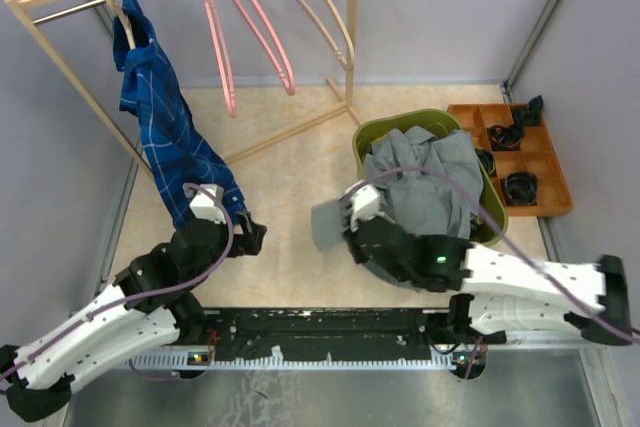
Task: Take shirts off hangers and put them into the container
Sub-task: Place the shirt in the bin.
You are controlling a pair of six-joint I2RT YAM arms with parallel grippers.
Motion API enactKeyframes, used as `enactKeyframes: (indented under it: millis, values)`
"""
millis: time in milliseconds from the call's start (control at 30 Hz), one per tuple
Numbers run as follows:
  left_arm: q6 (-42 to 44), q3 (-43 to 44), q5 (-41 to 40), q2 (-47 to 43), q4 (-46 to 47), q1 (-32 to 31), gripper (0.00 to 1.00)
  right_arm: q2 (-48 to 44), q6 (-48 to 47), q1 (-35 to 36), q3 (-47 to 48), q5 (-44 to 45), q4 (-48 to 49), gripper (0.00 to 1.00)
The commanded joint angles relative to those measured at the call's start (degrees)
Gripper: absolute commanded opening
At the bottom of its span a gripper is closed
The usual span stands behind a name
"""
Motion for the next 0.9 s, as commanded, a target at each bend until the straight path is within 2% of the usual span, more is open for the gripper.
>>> enactKeyframes:
  millis: [0,100,267,500,633,767,800,867]
  values:
    - [-0.5,1.4,-0.7,-0.5,-0.4,-0.2,0.99,-12.7,0.6,0.3,11.6,17.0,-10.1,0.0]
    - [-0.5,1.4,-0.7,-0.3,-0.2,-0.2,0.99,-16.1,-4.0,0.3,18.0,22.1,-13.2,0.0]
    - [-0.3,1.5,-0.6,0.1,-0.3,-0.2,0.99,-15.3,-11.9,0.3,26.7,32.2,-13.2,0.0]
    - [-0.6,1.5,-1.0,-0.4,-0.6,-0.2,0.99,-15.1,-21.7,0.3,34.7,30.3,-4.9,0.0]
    - [-0.5,1.4,-1.1,-0.2,-0.4,-0.2,0.99,-13.9,-26.5,0.3,37.8,33.0,-2.2,0.0]
    - [-0.4,1.5,-1.0,0.6,-0.3,-0.2,0.99,-11.9,-35.4,0.2,35.9,35.7,3.7,0.0]
    - [-0.4,0.9,-1.1,0.8,0.6,-0.2,0.99,-10.1,-36.2,-4.1,33.9,33.5,5.5,0.0]
    - [-0.2,0.9,-0.7,1.0,0.8,-0.2,0.99,-7.5,-29.7,-13.6,34.8,22.1,-1.1,0.0]
